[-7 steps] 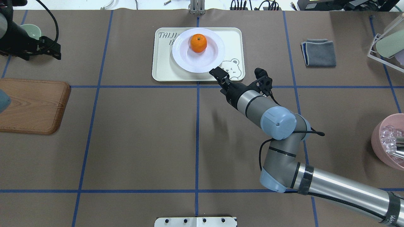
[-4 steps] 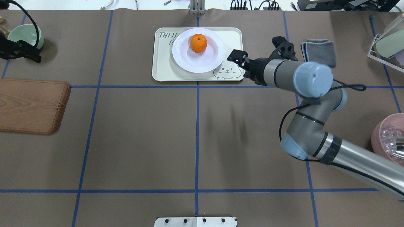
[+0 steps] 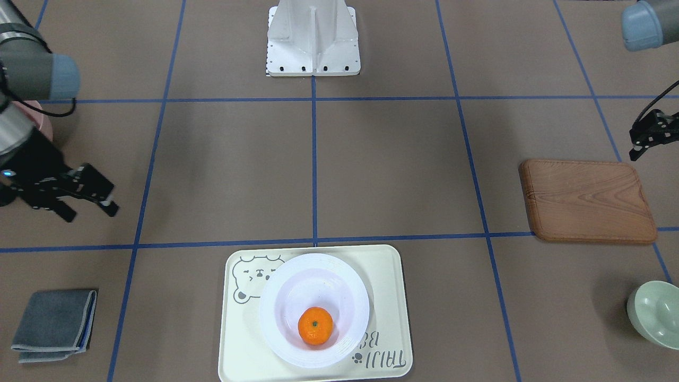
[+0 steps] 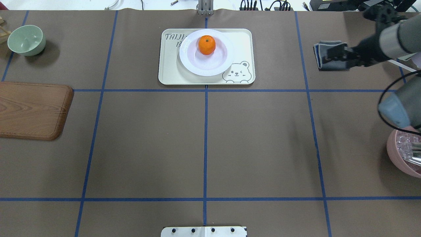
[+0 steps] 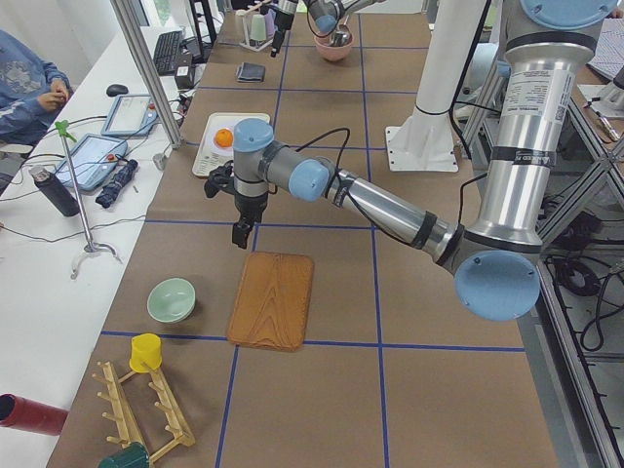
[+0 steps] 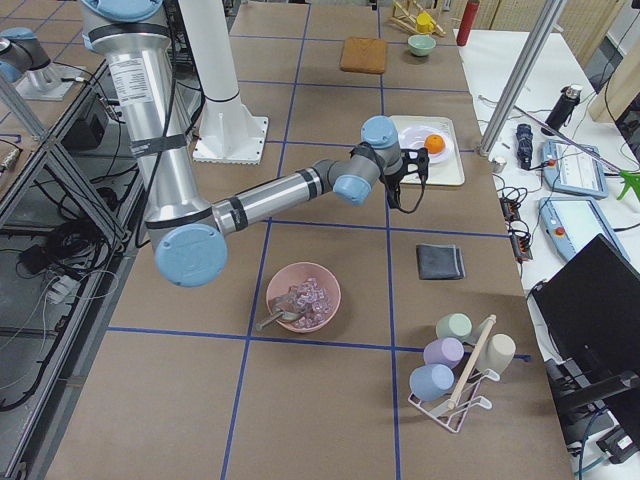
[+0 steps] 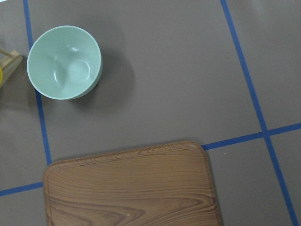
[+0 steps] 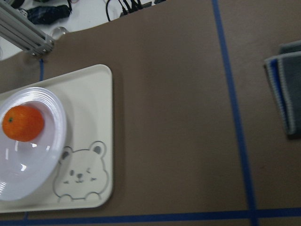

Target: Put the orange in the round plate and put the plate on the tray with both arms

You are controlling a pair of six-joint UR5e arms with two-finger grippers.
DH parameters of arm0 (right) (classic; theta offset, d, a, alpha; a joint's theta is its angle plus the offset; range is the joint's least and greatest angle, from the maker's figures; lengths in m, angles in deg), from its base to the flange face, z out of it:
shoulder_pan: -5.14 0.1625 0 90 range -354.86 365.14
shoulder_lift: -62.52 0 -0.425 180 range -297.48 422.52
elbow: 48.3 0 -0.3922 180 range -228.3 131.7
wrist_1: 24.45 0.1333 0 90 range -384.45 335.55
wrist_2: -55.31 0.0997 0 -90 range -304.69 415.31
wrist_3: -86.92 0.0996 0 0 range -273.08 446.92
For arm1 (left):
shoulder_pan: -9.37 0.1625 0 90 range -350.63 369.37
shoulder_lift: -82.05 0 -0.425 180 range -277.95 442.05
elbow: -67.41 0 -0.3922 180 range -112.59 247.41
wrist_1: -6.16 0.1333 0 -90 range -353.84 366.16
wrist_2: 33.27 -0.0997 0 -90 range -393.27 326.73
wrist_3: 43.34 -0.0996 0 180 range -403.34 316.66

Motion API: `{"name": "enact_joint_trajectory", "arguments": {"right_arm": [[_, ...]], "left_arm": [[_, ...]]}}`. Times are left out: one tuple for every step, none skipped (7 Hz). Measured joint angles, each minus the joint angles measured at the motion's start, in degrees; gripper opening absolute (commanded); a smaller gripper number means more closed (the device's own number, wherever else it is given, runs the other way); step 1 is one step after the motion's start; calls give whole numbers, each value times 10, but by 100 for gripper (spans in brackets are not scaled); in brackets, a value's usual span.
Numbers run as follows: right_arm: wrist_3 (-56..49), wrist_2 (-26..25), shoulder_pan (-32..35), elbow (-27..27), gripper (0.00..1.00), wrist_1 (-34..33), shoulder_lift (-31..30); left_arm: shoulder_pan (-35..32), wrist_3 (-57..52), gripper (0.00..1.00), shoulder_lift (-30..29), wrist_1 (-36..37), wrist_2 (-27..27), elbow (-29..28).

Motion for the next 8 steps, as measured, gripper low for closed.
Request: {"name": "enact_joint_trajectory", "arguments": {"right_arm": [[-124,37,46,0,100,-24,-47],[-247,55,86,0,100,-69,-78],[-372,58,125,1,100,-140,-92],[-503,47,162,1,100,-237,-89],[-607,27,191,1,100,-331,-70],[-666,14,211,1,100,-393,-56],[-689,12,225,0,100,-419,-57],[-695,14,231,-1,100,-428,-63]], "left_arm": [[-14,-40,98,15,1,3,-10],[-28,-69,98,25,5,10,-15],[-35,-82,98,30,17,24,-18],[-41,-88,98,31,31,37,-21],[-50,-93,98,31,40,45,-27],[-58,-105,98,30,46,49,-41],[-67,-119,98,27,57,54,-55],[-78,-126,98,18,75,70,-72]]}}
